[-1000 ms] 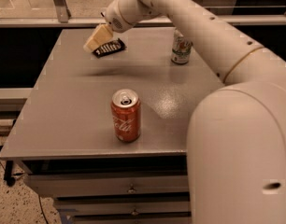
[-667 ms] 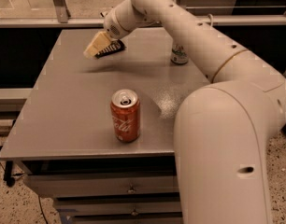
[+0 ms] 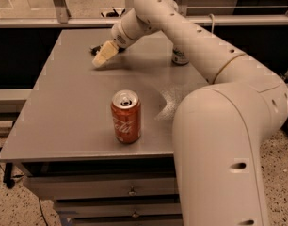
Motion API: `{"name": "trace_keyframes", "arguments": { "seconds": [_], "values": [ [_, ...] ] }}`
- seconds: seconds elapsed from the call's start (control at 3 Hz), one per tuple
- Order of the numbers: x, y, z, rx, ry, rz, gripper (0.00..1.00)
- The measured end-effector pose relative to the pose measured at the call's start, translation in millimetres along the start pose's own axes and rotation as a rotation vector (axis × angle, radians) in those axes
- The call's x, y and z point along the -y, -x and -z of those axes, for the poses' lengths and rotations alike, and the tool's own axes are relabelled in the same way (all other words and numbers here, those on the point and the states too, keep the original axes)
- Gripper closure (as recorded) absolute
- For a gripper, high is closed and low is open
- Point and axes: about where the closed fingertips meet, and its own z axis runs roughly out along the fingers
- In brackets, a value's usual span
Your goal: Pick rxbar chocolate
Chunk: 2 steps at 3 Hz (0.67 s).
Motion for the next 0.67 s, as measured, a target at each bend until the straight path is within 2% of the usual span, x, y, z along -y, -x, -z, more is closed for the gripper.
{"name": "trace_keyframes", "arguments": {
  "seconds": [0.33,0.67],
  "values": [
    [11,-21,10,-0.029,-0.031,-0.019,0.0],
    [16,-33,17,-0.036,-0.044,-0.038,0.18]
  ]
}}
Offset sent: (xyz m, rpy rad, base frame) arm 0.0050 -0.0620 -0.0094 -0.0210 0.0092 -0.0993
